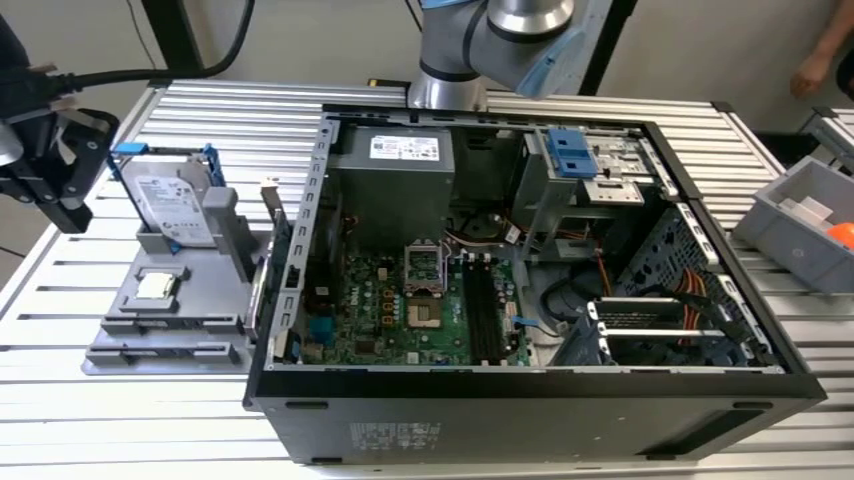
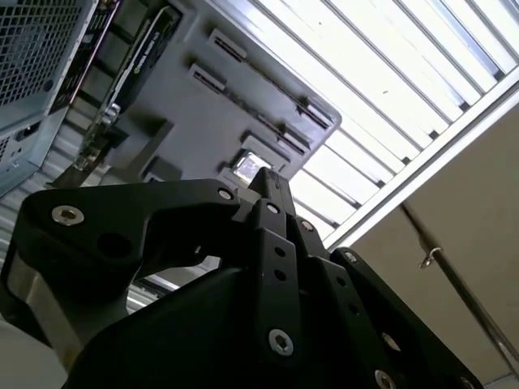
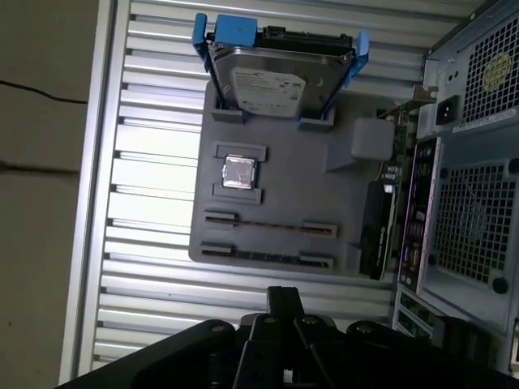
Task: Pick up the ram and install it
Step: 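Pick up the ram and move it above insertion slot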
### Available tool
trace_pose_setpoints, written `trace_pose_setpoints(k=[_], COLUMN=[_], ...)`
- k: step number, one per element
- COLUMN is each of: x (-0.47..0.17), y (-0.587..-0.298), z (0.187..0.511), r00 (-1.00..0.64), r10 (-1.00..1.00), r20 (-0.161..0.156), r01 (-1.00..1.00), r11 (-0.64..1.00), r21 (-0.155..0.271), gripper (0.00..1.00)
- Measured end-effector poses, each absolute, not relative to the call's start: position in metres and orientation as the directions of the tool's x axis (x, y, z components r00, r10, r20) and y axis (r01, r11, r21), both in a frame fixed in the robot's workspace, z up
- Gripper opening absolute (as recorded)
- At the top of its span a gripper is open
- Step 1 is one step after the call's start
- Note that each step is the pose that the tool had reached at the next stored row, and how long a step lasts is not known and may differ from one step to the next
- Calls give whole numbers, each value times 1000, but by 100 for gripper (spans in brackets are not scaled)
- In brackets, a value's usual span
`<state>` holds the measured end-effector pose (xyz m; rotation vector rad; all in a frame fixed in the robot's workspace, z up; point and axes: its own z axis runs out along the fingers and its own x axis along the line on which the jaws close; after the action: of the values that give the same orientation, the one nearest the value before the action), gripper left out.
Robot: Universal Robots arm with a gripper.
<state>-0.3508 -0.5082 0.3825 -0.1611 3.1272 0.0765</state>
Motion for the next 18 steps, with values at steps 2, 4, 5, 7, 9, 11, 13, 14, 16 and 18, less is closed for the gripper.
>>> trace_pose_setpoints(k=[2, 4, 5, 7, 9, 11, 13, 14, 16, 18], x=[-351, -351, -351, -351, -351, -351, -351, -351, -351, -351], y=[-508, -508, -508, -508, -508, -508, -508, -508, -508, -508], z=[382, 383, 382, 382, 382, 383, 382, 382, 382, 382], r00=[-993, -991, -990, -988, -985, -982, -979, -978, -975, -972], r10=[-116, -131, -139, -156, -171, -186, -201, -209, -223, -235], r20=[-12, -12, -12, -12, -12, -12, -12, -12, -12, -12], r01=[-116, -132, -140, -156, -172, -187, -201, -209, -223, -235], r11=[992, 990, 989, 987, 984, 981, 978, 977, 974, 971], r21=[48, 48, 48, 48, 48, 48, 48, 48, 48, 48], gripper=[0, 0, 0, 0, 0, 0, 0, 0, 0, 0])
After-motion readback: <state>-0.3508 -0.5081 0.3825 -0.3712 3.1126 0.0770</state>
